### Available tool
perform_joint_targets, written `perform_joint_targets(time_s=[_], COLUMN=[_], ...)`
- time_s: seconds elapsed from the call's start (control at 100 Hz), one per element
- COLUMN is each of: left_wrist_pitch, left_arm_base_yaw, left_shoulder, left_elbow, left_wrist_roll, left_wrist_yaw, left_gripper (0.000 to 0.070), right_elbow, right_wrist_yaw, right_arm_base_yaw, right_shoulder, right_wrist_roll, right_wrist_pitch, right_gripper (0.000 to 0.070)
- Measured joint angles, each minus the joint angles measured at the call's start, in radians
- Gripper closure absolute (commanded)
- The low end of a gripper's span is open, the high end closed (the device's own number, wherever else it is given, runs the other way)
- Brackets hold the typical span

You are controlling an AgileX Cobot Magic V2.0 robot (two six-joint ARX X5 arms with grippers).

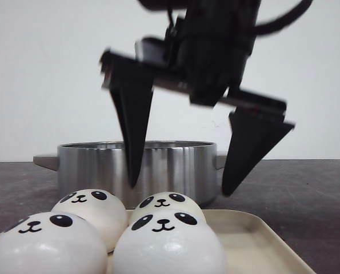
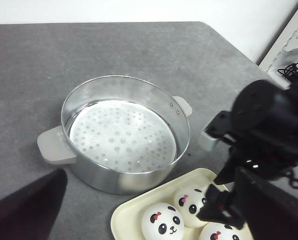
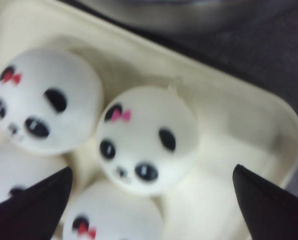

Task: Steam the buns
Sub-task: 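Lower the right gripper onto a panda bun on the tray and grasp it, then carry the bun with the right gripper into the pot and open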

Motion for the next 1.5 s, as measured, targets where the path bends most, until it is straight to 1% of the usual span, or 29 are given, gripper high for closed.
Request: perform_joint_targets(time_s=[0.19, 0.23, 0.33, 0.36, 0.44, 0.5, 0.53, 0.58, 0.63, 0.69, 0.7, 0.78, 0.98, 1.06, 1.17, 1.29, 1.34, 1.43, 1.5], left_wrist_pitch=[-0.002, -0.002, -0.002, -0.002, -0.002, -0.002, -0.002, -0.002, -0.002, -0.002, -0.002, -0.002, -0.002, -0.002, -0.002, -0.002, -0.002, 0.002, 0.008], left_arm_base_yaw=[-0.003, -0.003, -0.003, -0.003, -0.006, -0.008, -0.008, -0.008, -0.008, -0.008, -0.008, -0.008, -0.008, -0.008, -0.008, -0.008, -0.008, -0.008, -0.008], left_shoulder=[0.000, 0.000, 0.000, 0.000, 0.000, 0.000, 0.000, 0.000, 0.000, 0.000, 0.000, 0.000, 0.000, 0.000, 0.000, 0.000, 0.000, 0.000, 0.000], left_elbow=[0.000, 0.000, 0.000, 0.000, 0.000, 0.000, 0.000, 0.000, 0.000, 0.000, 0.000, 0.000, 0.000, 0.000, 0.000, 0.000, 0.000, 0.000, 0.000], left_wrist_roll=[0.000, 0.000, 0.000, 0.000, 0.000, 0.000, 0.000, 0.000, 0.000, 0.000, 0.000, 0.000, 0.001, 0.001, 0.005, 0.007, 0.007, 0.007, 0.007], left_wrist_yaw=[0.000, 0.000, 0.000, 0.000, 0.000, -0.001, -0.002, -0.002, -0.002, -0.003, -0.003, -0.003, -0.022, -0.023, -0.023, -0.023, -0.023, -0.023, -0.023], left_gripper=[0.0000, 0.0000, 0.0000, 0.0000, 0.0000, 0.0000, 0.0000, 0.0000, 0.0000, 0.0000, 0.0000, 0.0000, 0.0000, 0.0000, 0.0000, 0.0000, 0.0000, 0.0000, 0.0000], right_elbow=[0.000, 0.000, 0.000, 0.000, 0.000, 0.000, 0.001, 0.004, 0.006, 0.008, 0.008, 0.009, 0.010, 0.010, 0.027, 0.102, 0.144, 0.240, 0.316], right_wrist_yaw=[-0.001, -0.004, -0.004, -0.004, -0.009, -0.018, -0.025, -0.038, -0.045, -0.053, -0.054, -0.054, -0.023, -0.024, -0.027, -0.026, -0.009, 0.050, 0.059], right_arm_base_yaw=[-0.028, -0.034, -0.047, -0.048, -0.055, -0.058, -0.058, -0.061, -0.061, -0.061, -0.061, -0.063, -0.050, -0.040, -0.030, -0.011, -0.006, -0.014, -0.054], right_shoulder=[0.073, 0.080, 0.084, 0.086, 0.095, 0.101, 0.105, 0.112, 0.119, 0.127, 0.128, 0.130, 0.111, 0.065, -0.054, -0.190, -0.234, -0.272, -0.261], right_wrist_roll=[0.000, 0.000, 0.000, 0.000, 0.000, 0.000, 0.001, 0.002, 0.002, 0.003, 0.003, 0.002, 0.000, 0.000, 0.000, -0.002, -0.010, -0.056, -0.100], right_wrist_pitch=[0.039, 0.044, 0.053, 0.055, 0.063, 0.067, 0.068, 0.068, 0.067, 0.066, 0.066, 0.068, 0.048, 0.019, 0.000, -0.028, -0.025, -0.014, -0.007], right_gripper=[0.0091, 0.0118, 0.0220, 0.0233, 0.0239, 0.0268, 0.0307, 0.0401, 0.0511, 0.0688, 0.0700, 0.0697, 0.0697, 0.0697, 0.0697, 0.0697, 0.0697, 0.0698, 0.0698])
